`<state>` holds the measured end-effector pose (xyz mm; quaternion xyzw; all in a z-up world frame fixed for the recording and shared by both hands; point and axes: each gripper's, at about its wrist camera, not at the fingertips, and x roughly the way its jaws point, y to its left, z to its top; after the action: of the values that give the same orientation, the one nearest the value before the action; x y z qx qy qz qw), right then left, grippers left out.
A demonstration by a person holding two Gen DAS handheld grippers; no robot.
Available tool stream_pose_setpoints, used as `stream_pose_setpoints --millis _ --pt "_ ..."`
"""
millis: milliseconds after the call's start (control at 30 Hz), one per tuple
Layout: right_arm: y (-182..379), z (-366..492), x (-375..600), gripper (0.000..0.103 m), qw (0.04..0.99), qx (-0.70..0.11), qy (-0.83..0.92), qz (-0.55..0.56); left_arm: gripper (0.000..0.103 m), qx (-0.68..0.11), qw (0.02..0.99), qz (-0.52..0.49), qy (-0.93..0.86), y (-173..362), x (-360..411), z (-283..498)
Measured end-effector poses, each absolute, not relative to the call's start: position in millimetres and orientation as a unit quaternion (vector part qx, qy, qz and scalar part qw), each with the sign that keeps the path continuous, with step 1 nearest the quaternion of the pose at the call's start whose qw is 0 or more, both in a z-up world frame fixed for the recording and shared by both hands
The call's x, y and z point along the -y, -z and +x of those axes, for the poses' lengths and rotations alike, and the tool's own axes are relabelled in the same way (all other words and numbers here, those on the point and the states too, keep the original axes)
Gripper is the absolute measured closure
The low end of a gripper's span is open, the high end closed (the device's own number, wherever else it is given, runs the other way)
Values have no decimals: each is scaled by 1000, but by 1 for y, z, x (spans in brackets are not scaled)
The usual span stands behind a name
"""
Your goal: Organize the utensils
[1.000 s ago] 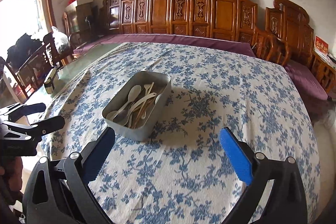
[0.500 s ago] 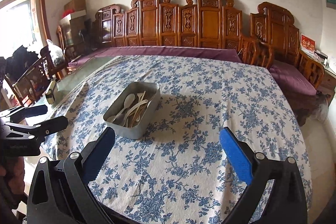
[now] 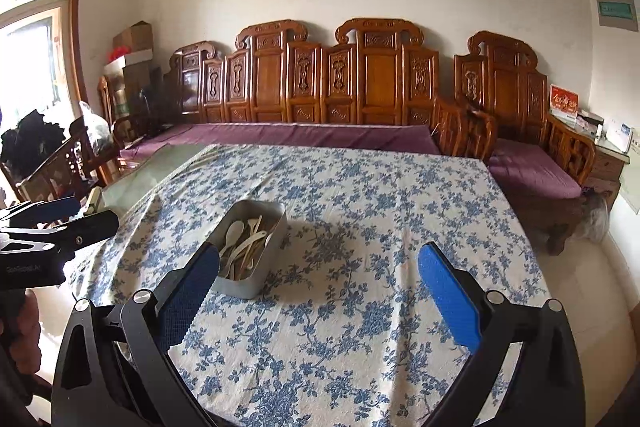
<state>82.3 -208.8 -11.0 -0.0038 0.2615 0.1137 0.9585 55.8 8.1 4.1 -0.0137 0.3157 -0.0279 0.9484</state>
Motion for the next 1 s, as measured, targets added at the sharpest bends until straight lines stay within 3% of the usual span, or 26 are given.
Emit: stream_pose_setpoints --millis 500,1000 --pt "-63 36 219 3 983 -155 -101 -2 8 -235 972 -5 18 -64 2 21" --pt "-66 29 222 3 984 -151 -95 4 8 -220 975 -6 16 -73 1 8"
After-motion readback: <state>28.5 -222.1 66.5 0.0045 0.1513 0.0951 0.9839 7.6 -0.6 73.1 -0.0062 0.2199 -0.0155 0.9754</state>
